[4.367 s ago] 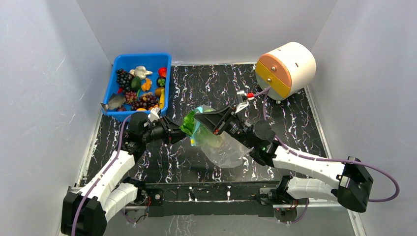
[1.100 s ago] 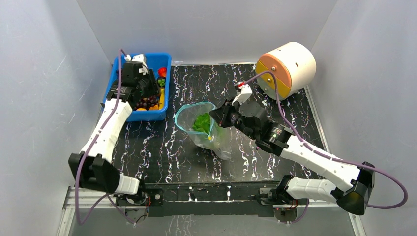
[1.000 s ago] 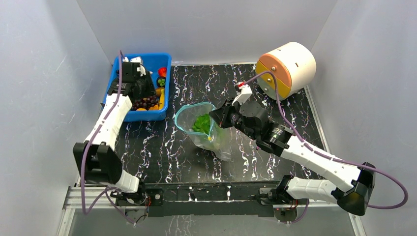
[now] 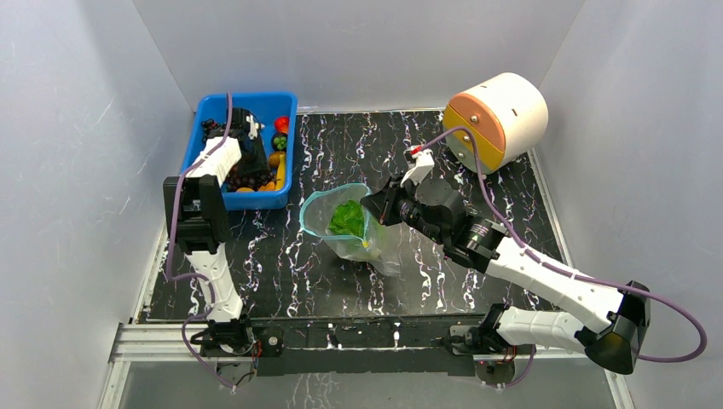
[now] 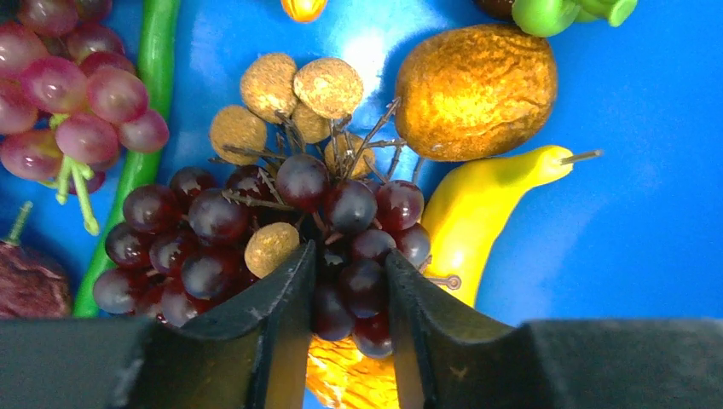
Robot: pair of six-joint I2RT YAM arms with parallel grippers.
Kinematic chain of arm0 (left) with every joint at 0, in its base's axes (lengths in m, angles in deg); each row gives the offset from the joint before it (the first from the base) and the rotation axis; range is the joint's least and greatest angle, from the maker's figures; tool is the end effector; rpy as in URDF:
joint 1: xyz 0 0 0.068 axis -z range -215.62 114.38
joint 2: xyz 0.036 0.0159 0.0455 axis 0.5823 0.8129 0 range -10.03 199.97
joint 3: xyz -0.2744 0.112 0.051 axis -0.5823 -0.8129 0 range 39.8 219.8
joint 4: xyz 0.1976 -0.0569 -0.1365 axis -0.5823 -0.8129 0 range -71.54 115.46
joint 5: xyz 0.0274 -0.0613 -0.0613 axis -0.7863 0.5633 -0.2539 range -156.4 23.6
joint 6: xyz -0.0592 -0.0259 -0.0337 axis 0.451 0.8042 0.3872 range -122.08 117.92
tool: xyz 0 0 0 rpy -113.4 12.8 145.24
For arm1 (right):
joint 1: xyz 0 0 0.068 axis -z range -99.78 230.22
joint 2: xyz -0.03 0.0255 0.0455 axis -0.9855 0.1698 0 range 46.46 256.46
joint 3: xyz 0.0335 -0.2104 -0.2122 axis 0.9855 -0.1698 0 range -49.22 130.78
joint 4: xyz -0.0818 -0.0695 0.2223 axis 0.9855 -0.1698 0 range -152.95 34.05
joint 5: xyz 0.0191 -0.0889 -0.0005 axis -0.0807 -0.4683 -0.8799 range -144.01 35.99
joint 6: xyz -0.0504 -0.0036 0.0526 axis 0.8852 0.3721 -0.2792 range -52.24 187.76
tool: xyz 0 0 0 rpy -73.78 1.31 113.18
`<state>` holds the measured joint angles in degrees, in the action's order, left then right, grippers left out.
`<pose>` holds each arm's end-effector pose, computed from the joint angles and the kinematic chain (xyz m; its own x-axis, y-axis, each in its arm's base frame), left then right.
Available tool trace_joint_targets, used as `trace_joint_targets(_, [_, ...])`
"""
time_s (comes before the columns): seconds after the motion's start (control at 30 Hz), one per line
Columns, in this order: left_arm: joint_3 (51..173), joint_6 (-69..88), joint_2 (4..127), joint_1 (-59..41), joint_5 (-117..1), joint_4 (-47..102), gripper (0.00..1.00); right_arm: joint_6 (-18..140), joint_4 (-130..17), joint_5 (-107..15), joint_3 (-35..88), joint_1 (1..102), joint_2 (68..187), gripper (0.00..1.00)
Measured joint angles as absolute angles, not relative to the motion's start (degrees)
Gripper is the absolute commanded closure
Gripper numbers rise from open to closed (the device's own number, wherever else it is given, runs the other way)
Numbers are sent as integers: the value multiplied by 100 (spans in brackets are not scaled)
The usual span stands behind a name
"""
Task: Place the food in the zip-top bag and seal the zipper
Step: Pick up the fake fruit from the bin.
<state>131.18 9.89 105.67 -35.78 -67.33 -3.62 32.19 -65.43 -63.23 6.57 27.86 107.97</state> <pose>0.4609 0.0023 0.2295 -0.7827 -0.2096 -0.5860 -0.1788 0.9776 -0.1109 0.1565 0.1871 0.3725 -0.5300 0.2529 -0.8094 -0.4659 0.7107 0.5272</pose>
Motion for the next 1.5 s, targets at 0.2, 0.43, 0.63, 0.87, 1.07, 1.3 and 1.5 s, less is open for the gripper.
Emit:
trace_joint_targets(0.2, [13142,1054,10550,-3600,-6785,-349,92,3217,-6501,-6327,631,2786,10800,100])
trace_joint_targets(0.43, [12845,1218,9842,-3598,-6945,-345,94,3121,-6460,-6325,513,2786,10800,100])
trace_joint_targets(0.63, [12781,1351,8887,-3598,-6877,-334,94,2900,-6420,-6358,423,2786,10800,100])
trace_joint_targets(0.87, [12772,1467,8419,-3598,-6652,-366,95,2688,-6381,-6443,369,2786,10793,100])
trace_joint_targets(1.07, [12687,1548,8087,-3598,-6617,-391,98,2469,-6370,-6482,338,2786,10789,100])
trace_joint_targets(1.3, [12687,1415,7697,-3595,-7244,-47,98,2264,-6326,-6478,281,2786,10789,100])
trace_joint_targets(1.5, [12674,925,7697,-3591,-7961,383,95,2170,-6329,-6473,257,2786,10765,100])
